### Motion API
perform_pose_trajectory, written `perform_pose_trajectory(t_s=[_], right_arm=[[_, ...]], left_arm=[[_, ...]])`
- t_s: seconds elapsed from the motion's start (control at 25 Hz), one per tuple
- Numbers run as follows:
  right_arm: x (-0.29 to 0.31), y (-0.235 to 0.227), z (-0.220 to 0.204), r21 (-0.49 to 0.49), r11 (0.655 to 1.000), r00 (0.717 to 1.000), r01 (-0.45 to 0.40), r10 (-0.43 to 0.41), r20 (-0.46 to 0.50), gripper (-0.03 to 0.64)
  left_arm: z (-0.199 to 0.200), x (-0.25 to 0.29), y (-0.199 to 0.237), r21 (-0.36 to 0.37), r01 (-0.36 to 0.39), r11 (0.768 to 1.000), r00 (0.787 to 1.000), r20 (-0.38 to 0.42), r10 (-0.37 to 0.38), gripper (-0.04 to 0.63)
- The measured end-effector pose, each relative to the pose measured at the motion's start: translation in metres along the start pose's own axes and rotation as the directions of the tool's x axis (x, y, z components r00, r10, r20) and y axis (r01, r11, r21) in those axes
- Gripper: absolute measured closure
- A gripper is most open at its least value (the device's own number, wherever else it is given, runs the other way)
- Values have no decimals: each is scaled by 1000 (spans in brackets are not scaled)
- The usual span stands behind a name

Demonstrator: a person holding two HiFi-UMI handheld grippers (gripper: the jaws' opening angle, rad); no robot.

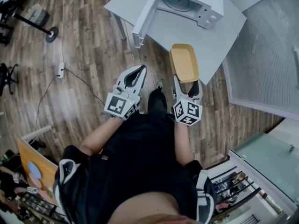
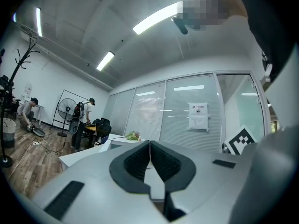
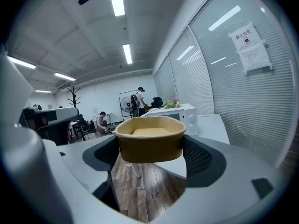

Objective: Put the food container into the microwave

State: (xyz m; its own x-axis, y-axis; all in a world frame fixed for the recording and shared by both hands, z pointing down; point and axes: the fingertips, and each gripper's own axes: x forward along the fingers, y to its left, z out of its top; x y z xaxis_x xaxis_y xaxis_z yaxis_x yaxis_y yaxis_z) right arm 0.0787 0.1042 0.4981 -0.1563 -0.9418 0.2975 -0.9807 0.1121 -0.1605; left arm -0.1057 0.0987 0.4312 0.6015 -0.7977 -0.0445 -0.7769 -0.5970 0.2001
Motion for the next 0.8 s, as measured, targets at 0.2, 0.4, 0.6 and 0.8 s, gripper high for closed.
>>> perform_pose_trajectory(t_s=[0.2,0.4,0.6,0.8], right_arm=[[76,-35,22,-14,999,999,-50,50,-8,176],[149,-69,53,-43,994,995,-103,102,-20,175],[223,-97,52,-63,987,987,-145,140,-74,175],[304,-115,40,-83,986,984,-147,136,-118,175]], left_arm=[[2,74,18,11,-36,999,999,14,36,572],[14,148,30,17,-82,997,996,31,81,572],[14,201,36,37,-115,993,993,26,114,572],[7,240,55,15,-157,987,987,22,157,572]])
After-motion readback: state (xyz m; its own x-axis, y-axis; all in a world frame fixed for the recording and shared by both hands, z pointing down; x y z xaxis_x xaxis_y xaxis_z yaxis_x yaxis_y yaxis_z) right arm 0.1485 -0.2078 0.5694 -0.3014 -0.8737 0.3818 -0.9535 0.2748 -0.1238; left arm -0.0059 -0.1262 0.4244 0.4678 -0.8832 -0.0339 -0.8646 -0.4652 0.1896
